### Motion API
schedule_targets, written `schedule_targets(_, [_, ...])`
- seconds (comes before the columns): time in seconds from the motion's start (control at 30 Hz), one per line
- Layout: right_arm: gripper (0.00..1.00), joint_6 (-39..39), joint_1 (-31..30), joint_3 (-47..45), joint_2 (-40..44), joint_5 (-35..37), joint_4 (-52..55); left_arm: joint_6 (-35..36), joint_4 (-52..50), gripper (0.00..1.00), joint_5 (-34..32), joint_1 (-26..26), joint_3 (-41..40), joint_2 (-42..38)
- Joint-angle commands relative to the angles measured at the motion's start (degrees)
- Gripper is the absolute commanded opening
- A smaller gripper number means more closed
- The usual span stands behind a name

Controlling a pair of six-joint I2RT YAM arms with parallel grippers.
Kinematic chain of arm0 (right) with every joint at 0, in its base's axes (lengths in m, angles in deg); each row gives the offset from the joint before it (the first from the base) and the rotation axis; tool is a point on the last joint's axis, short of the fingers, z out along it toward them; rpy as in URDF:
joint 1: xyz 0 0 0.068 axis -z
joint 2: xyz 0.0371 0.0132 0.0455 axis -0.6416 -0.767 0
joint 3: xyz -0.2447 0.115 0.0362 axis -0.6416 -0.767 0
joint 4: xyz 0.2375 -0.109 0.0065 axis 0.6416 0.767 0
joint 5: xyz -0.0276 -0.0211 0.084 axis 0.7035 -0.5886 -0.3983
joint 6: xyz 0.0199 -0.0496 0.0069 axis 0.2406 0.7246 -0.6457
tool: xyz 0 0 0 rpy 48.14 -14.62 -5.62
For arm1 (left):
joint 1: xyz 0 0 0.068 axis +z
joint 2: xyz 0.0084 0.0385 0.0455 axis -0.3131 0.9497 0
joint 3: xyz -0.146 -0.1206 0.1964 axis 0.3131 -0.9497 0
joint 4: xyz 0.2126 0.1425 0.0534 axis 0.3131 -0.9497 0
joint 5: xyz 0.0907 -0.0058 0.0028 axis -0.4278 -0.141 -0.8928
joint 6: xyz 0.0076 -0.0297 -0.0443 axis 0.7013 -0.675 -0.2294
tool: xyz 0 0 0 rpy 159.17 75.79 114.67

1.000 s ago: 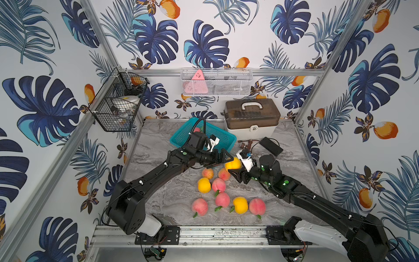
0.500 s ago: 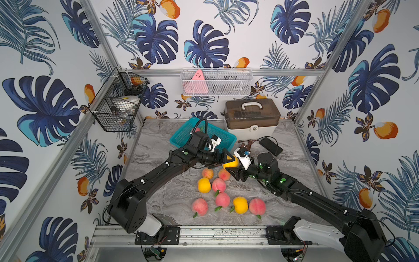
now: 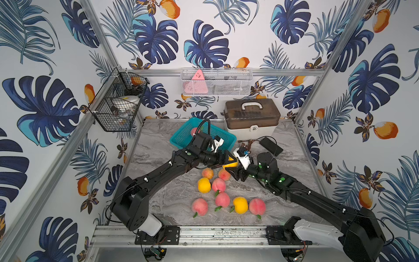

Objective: Put the peaches into the basket
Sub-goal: Place the peach in the basket.

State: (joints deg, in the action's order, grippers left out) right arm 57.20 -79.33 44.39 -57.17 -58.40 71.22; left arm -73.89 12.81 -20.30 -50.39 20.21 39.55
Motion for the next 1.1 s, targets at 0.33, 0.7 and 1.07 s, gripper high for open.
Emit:
schedule_targets(0.33, [0.71,-1.71,-0.10,2.45,-1.27,0.12,0.11,0.84,0.19,0.73,-0.51,-0.28,0.53,0.19])
schedule_targets(0.7, [0.91,-4.05,0.03,4.92,-1.23,3.79,4.47,2.95,-3.33,0.71,-2.84,0.31,3.63,2.17])
schedule_targets(1.07, [0.92,-7.14,0.48,7.59,-0.35,11.39,10.40,8.83,-12.67,0.72,-7.66,2.29,11.77,4.95])
